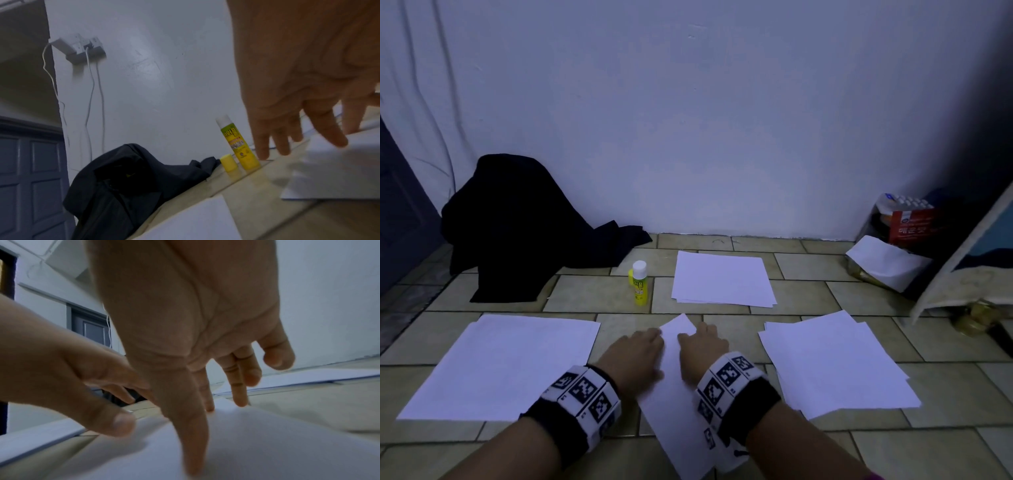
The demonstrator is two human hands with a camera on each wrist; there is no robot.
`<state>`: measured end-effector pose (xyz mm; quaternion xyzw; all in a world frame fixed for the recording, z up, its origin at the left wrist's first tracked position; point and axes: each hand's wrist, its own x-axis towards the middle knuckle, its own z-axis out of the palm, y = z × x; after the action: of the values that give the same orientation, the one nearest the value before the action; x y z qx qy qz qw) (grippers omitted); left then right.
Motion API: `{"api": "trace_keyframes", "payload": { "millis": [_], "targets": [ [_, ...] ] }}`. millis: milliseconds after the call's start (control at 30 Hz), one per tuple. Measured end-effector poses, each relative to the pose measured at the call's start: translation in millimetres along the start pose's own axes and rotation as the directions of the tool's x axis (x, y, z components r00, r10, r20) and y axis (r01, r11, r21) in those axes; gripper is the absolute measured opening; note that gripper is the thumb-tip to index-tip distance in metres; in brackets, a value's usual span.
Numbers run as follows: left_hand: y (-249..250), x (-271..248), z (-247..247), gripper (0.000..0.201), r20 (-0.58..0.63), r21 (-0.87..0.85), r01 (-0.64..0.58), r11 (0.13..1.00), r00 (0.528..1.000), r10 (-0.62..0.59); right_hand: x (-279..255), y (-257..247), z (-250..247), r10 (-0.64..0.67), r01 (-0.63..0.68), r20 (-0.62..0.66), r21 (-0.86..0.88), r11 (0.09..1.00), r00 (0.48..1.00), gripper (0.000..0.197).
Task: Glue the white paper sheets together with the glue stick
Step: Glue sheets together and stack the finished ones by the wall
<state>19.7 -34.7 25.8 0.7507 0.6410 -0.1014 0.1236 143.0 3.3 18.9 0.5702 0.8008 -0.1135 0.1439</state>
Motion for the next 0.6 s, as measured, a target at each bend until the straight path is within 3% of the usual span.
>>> {"api": "trace_keyframes", "payload": {
  "millis": [100,200,267,367,433,533,600],
  "targets": [
    [7,0,2,0.031,-0.014,0.065,-0.019,0.998,1.0,0.02,-5,-18,2,0.084,-0.065,-0.18,0.11,0.992,0.98,0.036],
    [6,-4,-1,0.032,-0.008,0.092,-0.006,0.996,1.0,0.006,-1,-25,19,0.031,-0.032,0.015,0.069,0.997,0.999,0.046],
    [2,-5,-1,0.043,0.005,0.076,0.019,0.997,1.0,-0.019,0,-24,20,0.021,-0.025,0.04,0.099,0.995,0.999,0.052],
    [-10,0,6,0.084,0.051,0.001,0.072,0.997,0.996,-0.072,2,-25,19,-0.042,0.042,-0.001,0.118,0.992,0.999,0.06],
    [-17,4,10,0.105,0.154,-0.031,0.085,0.996,0.985,-0.079,4,-23,16,-0.105,0.102,0.025,0.086,0.991,0.994,0.07],
    [-24,8,15,0.109,0.262,-0.021,0.063,0.998,0.963,-0.055,3,-24,9,-0.246,0.235,0.147,0.086,0.968,0.958,0.092],
    [-26,9,17,0.109,0.278,-0.032,0.057,0.998,0.96,-0.046,4,-24,6,-0.313,0.297,0.193,0.109,0.949,0.93,0.093]
  ]
}}
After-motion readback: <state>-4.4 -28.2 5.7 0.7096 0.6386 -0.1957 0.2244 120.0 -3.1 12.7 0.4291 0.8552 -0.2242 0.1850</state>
